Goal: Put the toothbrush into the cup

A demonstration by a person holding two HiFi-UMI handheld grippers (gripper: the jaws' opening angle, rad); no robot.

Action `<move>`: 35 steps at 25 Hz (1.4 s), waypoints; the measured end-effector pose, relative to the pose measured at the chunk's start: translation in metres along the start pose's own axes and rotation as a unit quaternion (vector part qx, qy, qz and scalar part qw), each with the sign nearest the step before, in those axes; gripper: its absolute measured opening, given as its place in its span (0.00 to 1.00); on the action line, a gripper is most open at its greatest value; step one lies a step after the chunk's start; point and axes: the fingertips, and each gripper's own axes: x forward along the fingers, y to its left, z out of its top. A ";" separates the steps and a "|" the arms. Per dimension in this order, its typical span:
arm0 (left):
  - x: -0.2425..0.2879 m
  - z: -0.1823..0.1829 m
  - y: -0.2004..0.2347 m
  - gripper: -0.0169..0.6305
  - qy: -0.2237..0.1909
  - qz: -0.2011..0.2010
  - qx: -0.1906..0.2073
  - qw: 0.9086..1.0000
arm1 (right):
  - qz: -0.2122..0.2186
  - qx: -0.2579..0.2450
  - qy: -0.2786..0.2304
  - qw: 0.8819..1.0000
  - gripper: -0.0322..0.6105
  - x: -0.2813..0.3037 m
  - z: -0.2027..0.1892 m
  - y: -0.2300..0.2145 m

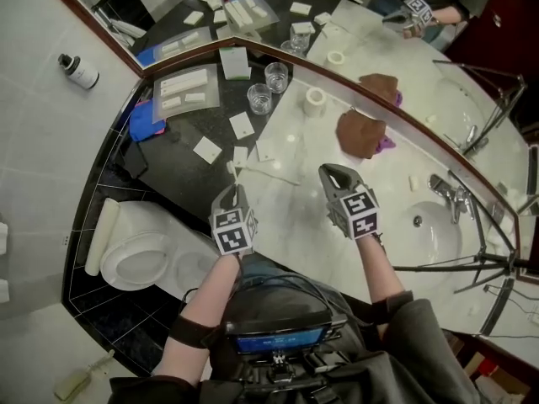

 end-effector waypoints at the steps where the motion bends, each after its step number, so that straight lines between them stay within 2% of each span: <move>1: -0.005 0.005 0.001 0.07 -0.011 -0.003 0.003 1.000 | 0.000 0.003 -0.002 1.000 0.08 -0.003 0.001 0.002; 8: -0.021 0.041 0.007 0.07 -0.078 -0.025 0.039 0.996 | 0.002 0.021 -0.013 1.000 0.08 -0.016 0.004 0.015; 15: -0.011 0.092 0.009 0.07 -0.127 -0.068 0.088 0.986 | -0.005 0.043 -0.020 0.999 0.08 -0.013 0.009 0.026; 23: 0.031 0.160 0.016 0.07 -0.166 -0.126 0.096 0.973 | -0.013 0.056 -0.015 0.998 0.08 0.017 0.018 0.040; 35: 0.121 0.245 0.003 0.08 -0.200 -0.181 0.099 0.958 | 0.003 0.071 -0.008 0.997 0.08 0.072 0.024 0.064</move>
